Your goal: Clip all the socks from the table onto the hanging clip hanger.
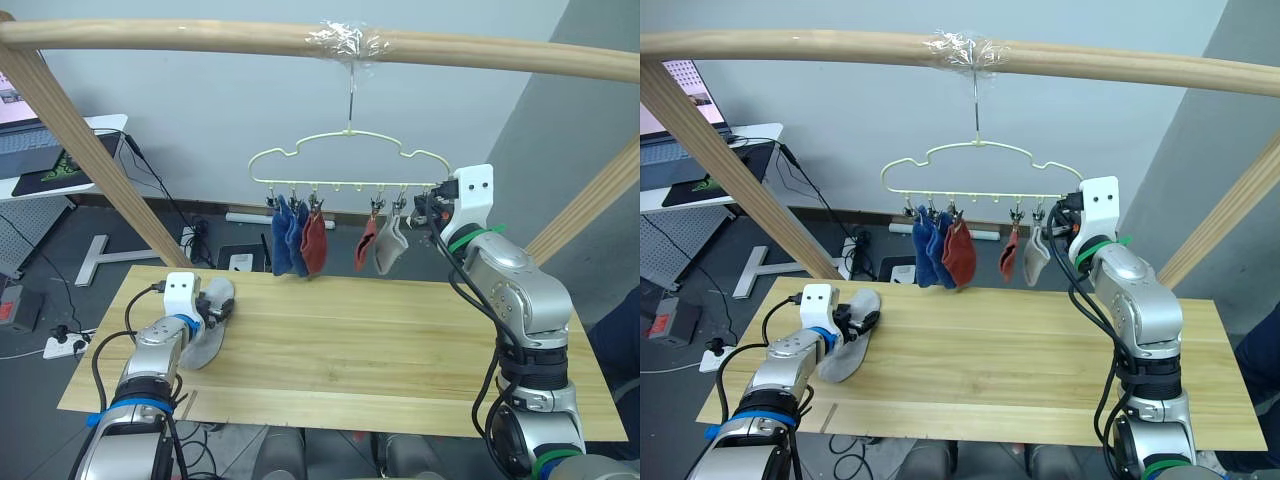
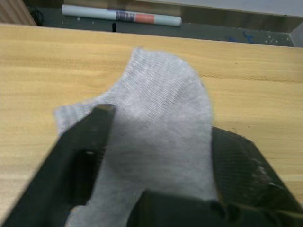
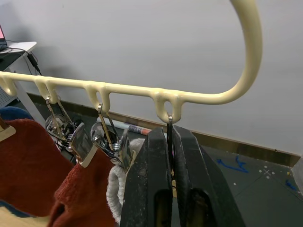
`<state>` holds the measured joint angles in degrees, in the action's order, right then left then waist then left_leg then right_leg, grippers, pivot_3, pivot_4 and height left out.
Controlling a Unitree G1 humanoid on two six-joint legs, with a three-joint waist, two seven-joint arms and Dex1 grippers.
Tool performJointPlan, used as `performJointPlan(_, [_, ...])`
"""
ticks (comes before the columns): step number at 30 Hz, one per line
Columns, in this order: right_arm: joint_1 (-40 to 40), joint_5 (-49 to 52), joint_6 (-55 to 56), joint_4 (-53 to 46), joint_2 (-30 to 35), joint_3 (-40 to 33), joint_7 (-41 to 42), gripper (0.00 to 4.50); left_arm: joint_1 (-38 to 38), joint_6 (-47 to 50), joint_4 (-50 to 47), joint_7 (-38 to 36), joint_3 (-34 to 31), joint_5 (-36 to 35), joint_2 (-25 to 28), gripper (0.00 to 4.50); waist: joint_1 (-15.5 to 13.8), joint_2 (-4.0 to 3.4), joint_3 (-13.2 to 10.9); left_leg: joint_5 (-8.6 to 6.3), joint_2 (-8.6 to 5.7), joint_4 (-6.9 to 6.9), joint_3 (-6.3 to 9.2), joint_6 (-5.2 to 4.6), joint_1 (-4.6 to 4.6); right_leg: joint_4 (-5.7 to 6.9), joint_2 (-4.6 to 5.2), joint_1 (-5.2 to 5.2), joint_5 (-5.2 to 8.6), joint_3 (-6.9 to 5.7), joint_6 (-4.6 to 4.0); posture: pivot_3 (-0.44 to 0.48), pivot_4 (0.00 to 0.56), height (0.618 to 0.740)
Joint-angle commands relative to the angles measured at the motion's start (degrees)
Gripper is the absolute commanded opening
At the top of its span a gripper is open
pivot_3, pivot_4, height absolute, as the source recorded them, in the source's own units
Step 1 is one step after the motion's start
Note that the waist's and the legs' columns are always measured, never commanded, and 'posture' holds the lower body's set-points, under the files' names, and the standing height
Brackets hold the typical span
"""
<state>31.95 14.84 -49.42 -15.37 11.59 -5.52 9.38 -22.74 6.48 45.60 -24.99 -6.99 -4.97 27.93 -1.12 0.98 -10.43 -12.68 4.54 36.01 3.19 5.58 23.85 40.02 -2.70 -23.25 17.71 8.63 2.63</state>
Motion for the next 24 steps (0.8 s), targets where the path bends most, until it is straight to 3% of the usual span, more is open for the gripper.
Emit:
performJointPlan(1, [0.5, 0.6, -0.2, -1.8, 0.7, -1.3, -0.2, 0.0, 2.6, 3.5, -0.8, -1.0, -0.4, -1.3, -1.5, 2.35, 0.0, -0.02, 0.0, 0.0, 0.0, 0.0, -0.01, 0.0, 0.0, 0.0, 0.0, 0.0, 0.0, 0.0, 0.0, 0.096, 0.174, 0.74])
performJointPlan(9, [4.4, 5.5, -7.4, -3.0, -0.8, -6.1, -1.4, 0.0, 6.7, 6.1, -16.5, -5.5, 4.2, -2.4, -6.7, 0.03, -0.2, -0.05, 0.0, 0.0, -0.01, 0.01, 0.0, 0.0, 0.03, 0.0, 0.01, 0.01, 0.0, 0.01, 0.0, 0.093, 0.164, 0.74])
performJointPlan(16, [10.3, 13.6, -28.8, -6.3, -5.6, -18.2, -5.8, 0.0, 11.5, 8.7, -44.6, -11.0, 15.1, -6.9, -17.6, 0.03, -0.1, -0.02, 0.0, 0.0, 0.01, 0.0, 0.04, 0.01, 0.15, -0.02, 0.01, -0.04, -0.01, -0.01, -0.01, 0.074, 0.159, 0.74])
performJointPlan(20, [15.2, 13.8, -39.6, -6.8, -9.5, -26.5, -8.2, 0.0, 11.1, 9.8, -50.6, -11.1, 17.8, -7.8, -19.6, 0.03, 1.0, -0.11, 0.1, 0.0, 0.03, -0.03, 0.05, 0.0, 0.05, 0.03, -0.03, -0.03, -0.01, 0.02, -0.01, 0.056, 0.152, 0.74])
performJointPlan(24, [17.8, 14.3, -43.1, -5.9, -11.0, -31.9, -10.6, 0.0, 5.1, 6.9, -49.8, -10.5, 20.8, -6.3, -23.3, 0.03, 1.1, -0.12, 0.1, 0.0, -0.02, 0.02, 0.05, -0.01, 0.09, -0.01, -0.01, -0.01, -0.01, 0.01, -0.01, 0.045, 0.144, 0.74])
